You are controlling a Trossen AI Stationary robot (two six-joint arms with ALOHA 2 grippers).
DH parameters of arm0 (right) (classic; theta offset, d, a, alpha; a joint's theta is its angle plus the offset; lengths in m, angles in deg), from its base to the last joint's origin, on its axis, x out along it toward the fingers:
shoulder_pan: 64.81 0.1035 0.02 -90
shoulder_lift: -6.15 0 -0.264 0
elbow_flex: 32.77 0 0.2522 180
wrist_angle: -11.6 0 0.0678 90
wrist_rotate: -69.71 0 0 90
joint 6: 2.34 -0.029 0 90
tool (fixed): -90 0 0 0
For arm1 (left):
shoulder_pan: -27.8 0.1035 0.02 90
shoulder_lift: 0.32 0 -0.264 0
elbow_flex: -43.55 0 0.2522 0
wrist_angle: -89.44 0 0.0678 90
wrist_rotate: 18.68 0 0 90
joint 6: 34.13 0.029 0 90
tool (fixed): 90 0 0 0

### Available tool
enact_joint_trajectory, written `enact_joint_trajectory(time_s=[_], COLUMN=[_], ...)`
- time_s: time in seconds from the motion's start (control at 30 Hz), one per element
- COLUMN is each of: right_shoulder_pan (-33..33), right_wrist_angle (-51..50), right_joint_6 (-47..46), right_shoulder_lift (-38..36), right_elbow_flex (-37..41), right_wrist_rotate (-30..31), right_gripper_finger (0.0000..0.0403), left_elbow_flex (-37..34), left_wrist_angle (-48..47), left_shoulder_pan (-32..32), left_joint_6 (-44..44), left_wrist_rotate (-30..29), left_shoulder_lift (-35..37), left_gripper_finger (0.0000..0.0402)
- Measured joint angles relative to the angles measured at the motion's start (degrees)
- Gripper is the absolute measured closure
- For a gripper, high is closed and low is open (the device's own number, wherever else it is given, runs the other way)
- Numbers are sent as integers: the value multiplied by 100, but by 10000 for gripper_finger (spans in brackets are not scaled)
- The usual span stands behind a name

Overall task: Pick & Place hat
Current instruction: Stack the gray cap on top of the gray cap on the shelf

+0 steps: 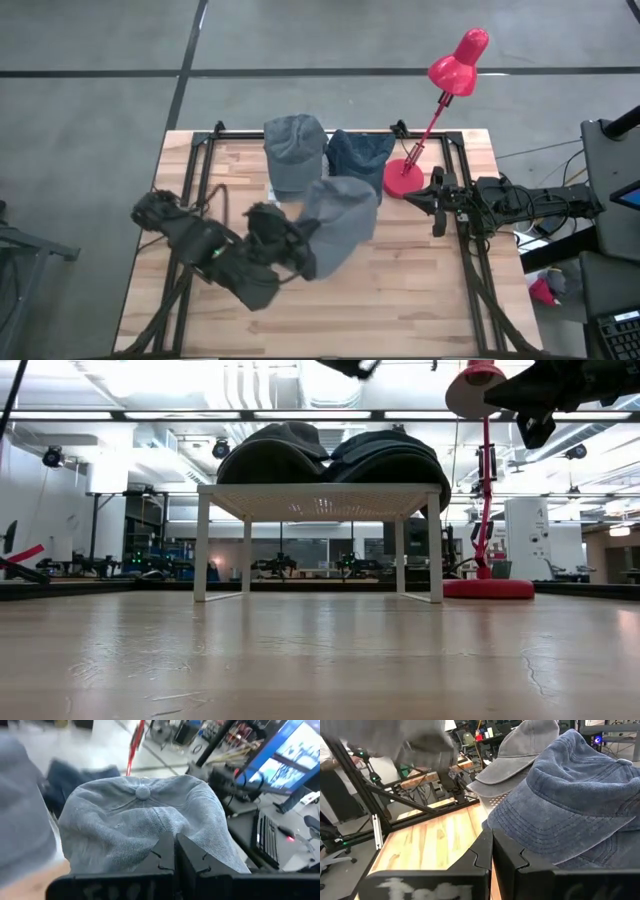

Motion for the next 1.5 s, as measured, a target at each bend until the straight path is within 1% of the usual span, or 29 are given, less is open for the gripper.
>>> enact_joint_trajectory(time_s=[0.2, 0.33, 0.5, 0.63, 0.77, 0.9, 1.07, 1.37, 1.5], right_shoulder_pan=[0, 0, 0, 0, 0, 0, 0, 0, 0], right_wrist_angle=[0, 0, 2, 1, 2, 2, 2, 4, 4], right_joint_6=[-4, -4, -3, -2, -4, -4, -4, -4, -32], right_shoulder_lift=[0, 0, 0, 0, 0, 0, 0, 0, 0], right_elbow_flex=[0, 0, -1, 0, 0, 0, 0, 0, 0], right_wrist_rotate=[3, 5, 15, 15, 16, 13, 13, 13, 11], right_gripper_finger=[394, 394, 394, 394, 394, 394, 394, 394, 394], left_elbow_flex=[2, 2, 2, 2, -6, -11, -13, -39, -373], left_wrist_angle=[136, 136, 292, 700, 874, 885, 888, 871, 814], left_shoulder_pan=[-2, 17, 161, 502, 927, 1311, 1619, 1913, 2057], left_joint_6=[1032, 1707, 2660, 3560, 4152, 4351, 4484, 4348, 4131], left_wrist_rotate=[-611, -1233, -2002, -2118, -2197, -2414, -2885, -2904, -2904], left_shoulder_lift=[364, 540, 583, 557, 428, 272, 74, -148, -109], left_gripper_finger=[402, 402, 401, 401, 401, 401, 401, 401, 401])
